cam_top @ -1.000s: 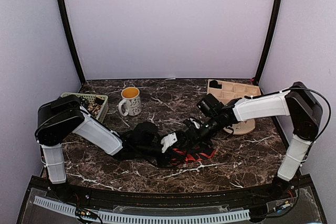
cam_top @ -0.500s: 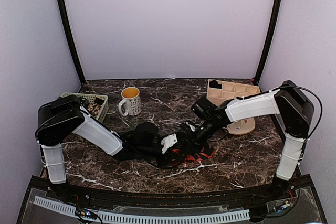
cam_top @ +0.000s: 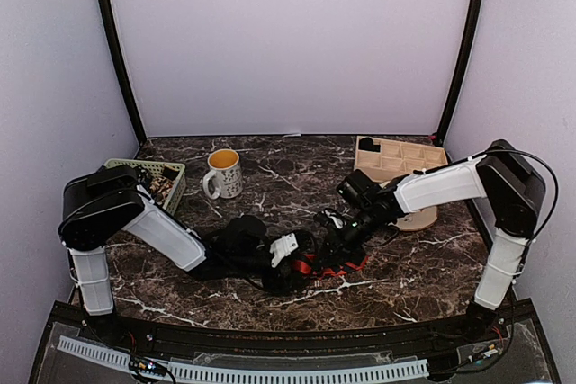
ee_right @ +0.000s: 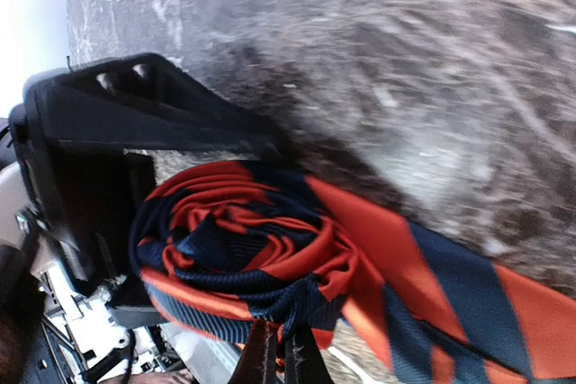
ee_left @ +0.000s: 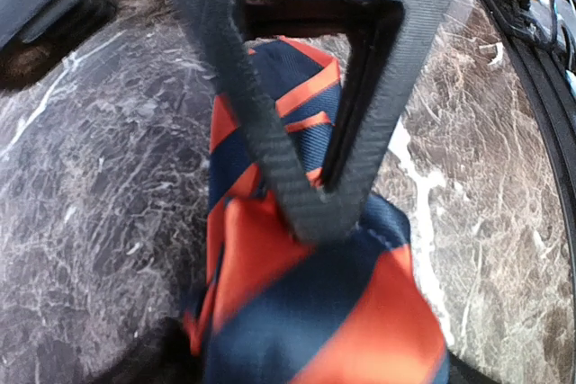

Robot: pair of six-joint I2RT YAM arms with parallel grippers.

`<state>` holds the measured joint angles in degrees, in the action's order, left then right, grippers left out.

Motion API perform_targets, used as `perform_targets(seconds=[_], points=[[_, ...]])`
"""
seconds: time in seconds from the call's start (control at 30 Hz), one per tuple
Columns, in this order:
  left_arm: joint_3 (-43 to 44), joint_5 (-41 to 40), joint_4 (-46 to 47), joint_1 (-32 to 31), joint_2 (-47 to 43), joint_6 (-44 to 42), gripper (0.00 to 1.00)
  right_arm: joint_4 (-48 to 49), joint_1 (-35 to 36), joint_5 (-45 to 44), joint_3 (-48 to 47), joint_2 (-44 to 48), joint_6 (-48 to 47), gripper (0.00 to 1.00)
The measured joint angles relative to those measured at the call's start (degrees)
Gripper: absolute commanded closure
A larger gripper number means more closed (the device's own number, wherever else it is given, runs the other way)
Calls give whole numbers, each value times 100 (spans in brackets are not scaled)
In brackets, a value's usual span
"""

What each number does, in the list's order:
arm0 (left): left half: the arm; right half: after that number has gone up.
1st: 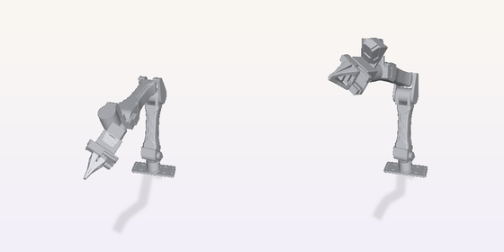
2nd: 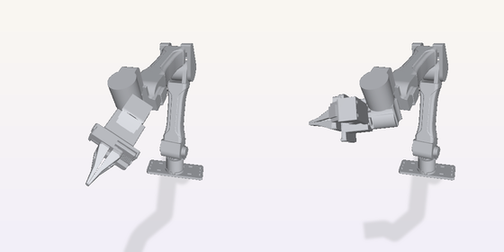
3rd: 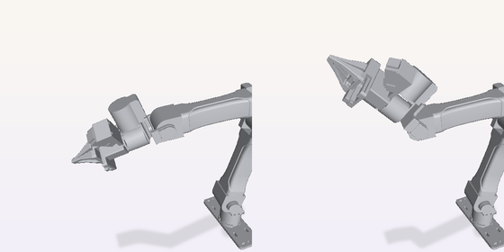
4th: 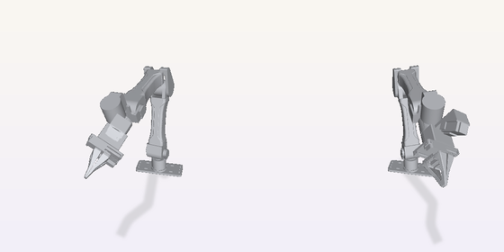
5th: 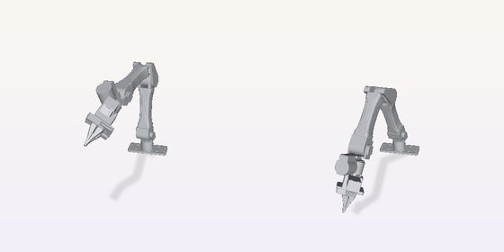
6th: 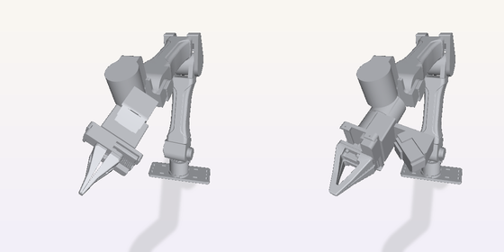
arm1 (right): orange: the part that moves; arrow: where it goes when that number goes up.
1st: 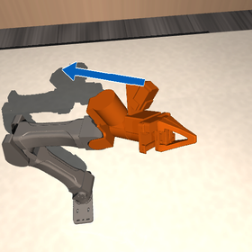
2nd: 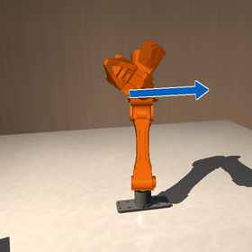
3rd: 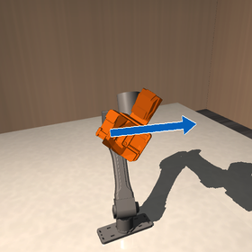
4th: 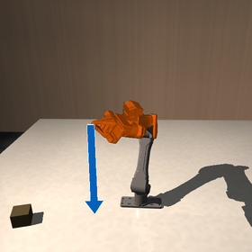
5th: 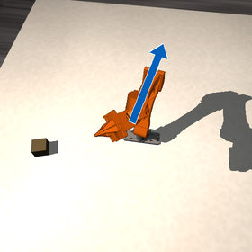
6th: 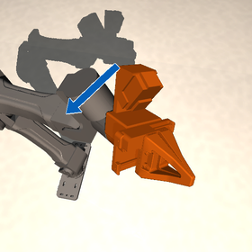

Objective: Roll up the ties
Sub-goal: Roll the tie at the center of the board.

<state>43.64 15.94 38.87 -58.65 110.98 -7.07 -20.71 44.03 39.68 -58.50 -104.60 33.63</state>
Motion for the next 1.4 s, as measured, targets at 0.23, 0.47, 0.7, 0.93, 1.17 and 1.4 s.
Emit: perform_targets(seconds=[0.23, 0.47, 0.7, 0.93, 1.17, 1.4], points=[[-201, -17, 498, 4, -105, 404, 1, -57, -407, -184, 363, 74, -282, 100], [-136, 129, 946, 4, 81, 610, 5, -20, -516, -280, 494, 72, -422, 100], [533, 306, 1032, 4, 756, 717, 15, 105, -520, -234, 575, 96, -424, 100], [994, 400, 1049, 2, 1110, 828, 56, 151, -520, -227, 592, 105, -417, 100], [922, 286, 844, -52, 975, 393, 74, 4, -581, -328, 546, 214, -466, 76], [623, -55, 168, -140, 481, 57, 73, -315, -774, -280, 549, 734, -271, 52]])
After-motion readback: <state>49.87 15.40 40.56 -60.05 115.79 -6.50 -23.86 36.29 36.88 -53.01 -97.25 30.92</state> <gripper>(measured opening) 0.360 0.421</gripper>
